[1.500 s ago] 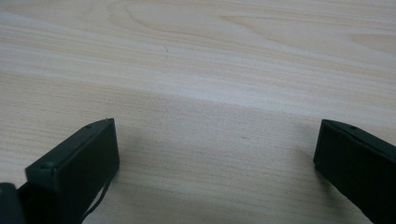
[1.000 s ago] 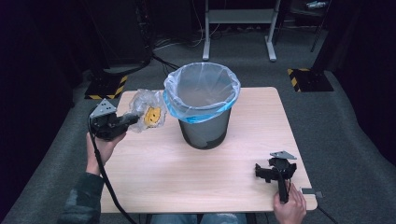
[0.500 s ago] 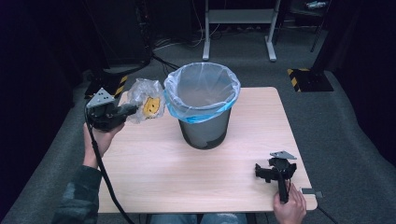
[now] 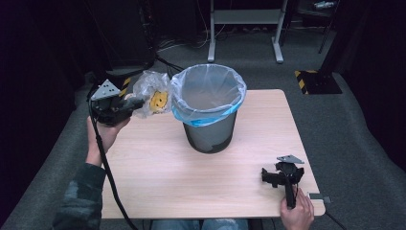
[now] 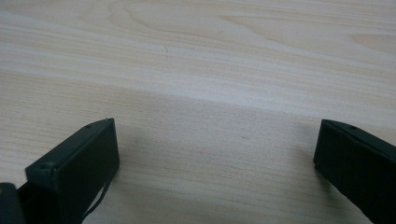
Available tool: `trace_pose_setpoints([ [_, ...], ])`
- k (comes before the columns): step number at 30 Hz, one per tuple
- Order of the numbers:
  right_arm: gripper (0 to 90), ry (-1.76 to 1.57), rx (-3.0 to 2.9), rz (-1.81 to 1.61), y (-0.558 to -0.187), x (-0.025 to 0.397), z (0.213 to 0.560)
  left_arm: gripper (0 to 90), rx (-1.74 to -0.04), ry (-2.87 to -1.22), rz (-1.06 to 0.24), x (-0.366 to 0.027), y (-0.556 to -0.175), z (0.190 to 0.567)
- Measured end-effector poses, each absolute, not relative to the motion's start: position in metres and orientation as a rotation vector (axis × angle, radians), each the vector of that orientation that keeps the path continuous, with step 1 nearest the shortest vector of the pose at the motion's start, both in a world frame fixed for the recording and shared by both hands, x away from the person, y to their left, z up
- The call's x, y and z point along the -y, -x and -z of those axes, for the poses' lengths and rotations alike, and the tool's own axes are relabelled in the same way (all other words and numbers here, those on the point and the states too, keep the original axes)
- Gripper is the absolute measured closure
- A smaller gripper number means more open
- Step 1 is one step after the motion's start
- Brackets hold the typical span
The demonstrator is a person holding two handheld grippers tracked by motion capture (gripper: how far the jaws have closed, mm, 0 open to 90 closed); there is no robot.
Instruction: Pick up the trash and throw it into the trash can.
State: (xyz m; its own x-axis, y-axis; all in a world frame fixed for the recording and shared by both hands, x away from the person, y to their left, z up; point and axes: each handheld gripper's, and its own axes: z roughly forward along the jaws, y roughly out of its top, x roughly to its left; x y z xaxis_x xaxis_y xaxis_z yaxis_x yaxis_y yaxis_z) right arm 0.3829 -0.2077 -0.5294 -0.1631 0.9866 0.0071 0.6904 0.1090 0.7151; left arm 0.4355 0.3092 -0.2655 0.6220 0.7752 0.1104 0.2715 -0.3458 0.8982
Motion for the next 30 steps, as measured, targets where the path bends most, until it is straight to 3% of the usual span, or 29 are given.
trace_pose_setpoints([
  [14, 0.0, -1.63, -1.912, -0.813, -0.383, 0.208, 0.529, 85.6, -0.767, -1.911, -0.686, -0.28, -0.45, 0.238],
  [30, 0.0, -1.627, -1.912, -0.812, -0.383, 0.208, 0.529, 85.6, -0.711, -1.937, -0.661, -0.24, -0.473, 0.231],
])
